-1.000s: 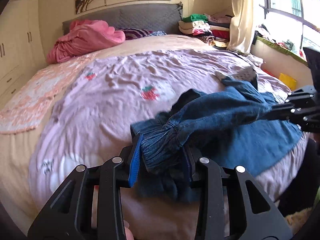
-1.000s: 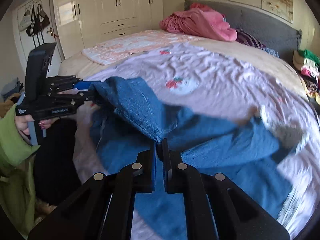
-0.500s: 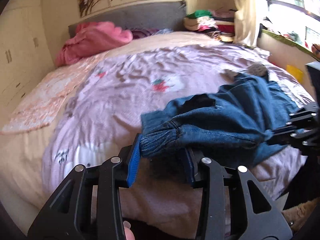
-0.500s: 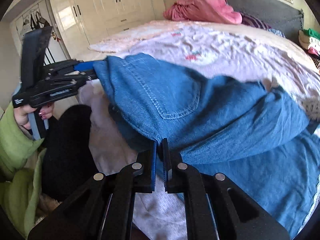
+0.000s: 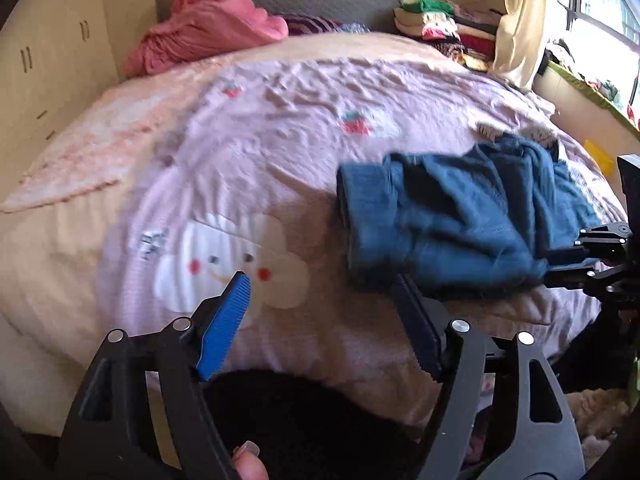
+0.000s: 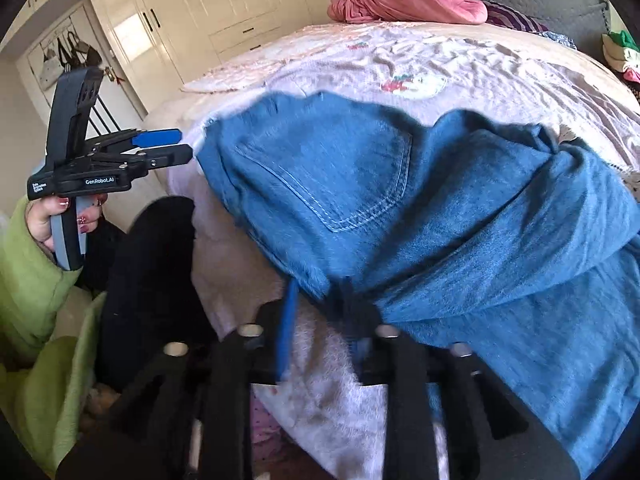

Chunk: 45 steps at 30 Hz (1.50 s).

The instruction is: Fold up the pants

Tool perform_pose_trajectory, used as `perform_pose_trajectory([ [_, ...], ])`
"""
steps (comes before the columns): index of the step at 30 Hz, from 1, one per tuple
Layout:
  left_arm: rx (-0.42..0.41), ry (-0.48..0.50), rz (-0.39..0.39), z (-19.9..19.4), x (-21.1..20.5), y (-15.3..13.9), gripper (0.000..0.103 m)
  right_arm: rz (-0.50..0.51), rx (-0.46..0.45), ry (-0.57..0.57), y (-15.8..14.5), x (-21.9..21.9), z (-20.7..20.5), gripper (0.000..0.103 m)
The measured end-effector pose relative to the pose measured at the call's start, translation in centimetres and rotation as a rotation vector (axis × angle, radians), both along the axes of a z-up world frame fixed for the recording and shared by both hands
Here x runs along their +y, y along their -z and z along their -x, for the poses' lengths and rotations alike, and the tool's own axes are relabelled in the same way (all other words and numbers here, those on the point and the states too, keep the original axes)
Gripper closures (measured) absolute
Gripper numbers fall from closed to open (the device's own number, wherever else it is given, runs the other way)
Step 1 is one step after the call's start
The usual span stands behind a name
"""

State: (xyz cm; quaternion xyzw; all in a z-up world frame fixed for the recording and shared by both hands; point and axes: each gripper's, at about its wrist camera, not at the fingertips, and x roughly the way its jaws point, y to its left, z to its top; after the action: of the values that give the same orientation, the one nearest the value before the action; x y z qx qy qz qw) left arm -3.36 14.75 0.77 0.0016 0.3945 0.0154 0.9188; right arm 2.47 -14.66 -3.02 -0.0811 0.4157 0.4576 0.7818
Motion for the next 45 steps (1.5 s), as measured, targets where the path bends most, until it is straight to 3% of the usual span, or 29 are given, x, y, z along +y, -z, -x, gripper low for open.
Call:
perform_pose_trajectory([
  [3,-0.061,0.007,0.036,0.4,-0.7,-2.3,0.037,-0.052,-0.055,0.025,-2.4,-1.0,0.2,0.062],
  [6,-0.08,0.088,0.118,-1.3,-3.4,-3.0,0.037,-0.042,-0.072,0.043,-2.8,-0.2,-1.2,0.06],
  [9,-0.061,0.171,0.195,-3.4,-6.5,-2.1,0.037,-0.002,-0.019,0.063,-1.0,0.8,-2.7,0.06],
  [13,0.036,0.227,0.259,-6.2,-8.8,1.0,0.044,0.058,0.081,0.124,3.1,0.5,-3.9,0.059],
  [17,0.144,0.147,0.195,-8.1,-8.9,4.7,0.048,-0.005,0.094,0.138,2.9,-0.7,-3.4,0.059],
  [23,0.138,0.144,0.139,-8.2,-8.8,6.5,0.05,-0.061,0.042,0.196,-1.2,-4.3,-3.0,0.051],
  [26,0.12,0.14,0.131,-7.6,-8.9,6.0,0.05,-0.079,0.003,0.26,-2.9,-6.7,-3.7,0.046],
  [31,0.017,0.157,0.13,-5.3,-9.7,1.1,0.044,-0.063,-0.04,0.372,-4.7,-9.9,-6.7,0.037],
  [36,-0.047,0.272,0.159,-4.6,-12.9,-2.1,0.038,-0.029,-0.077,0.436,-6.1,-11.0,-10.1,0.033],
  [45,0.088,0.408,0.244,-8.9,-19.3,1.6,0.038,0.122,-0.097,0.417,-6.0,-7.2,-16.4,0.028],
])
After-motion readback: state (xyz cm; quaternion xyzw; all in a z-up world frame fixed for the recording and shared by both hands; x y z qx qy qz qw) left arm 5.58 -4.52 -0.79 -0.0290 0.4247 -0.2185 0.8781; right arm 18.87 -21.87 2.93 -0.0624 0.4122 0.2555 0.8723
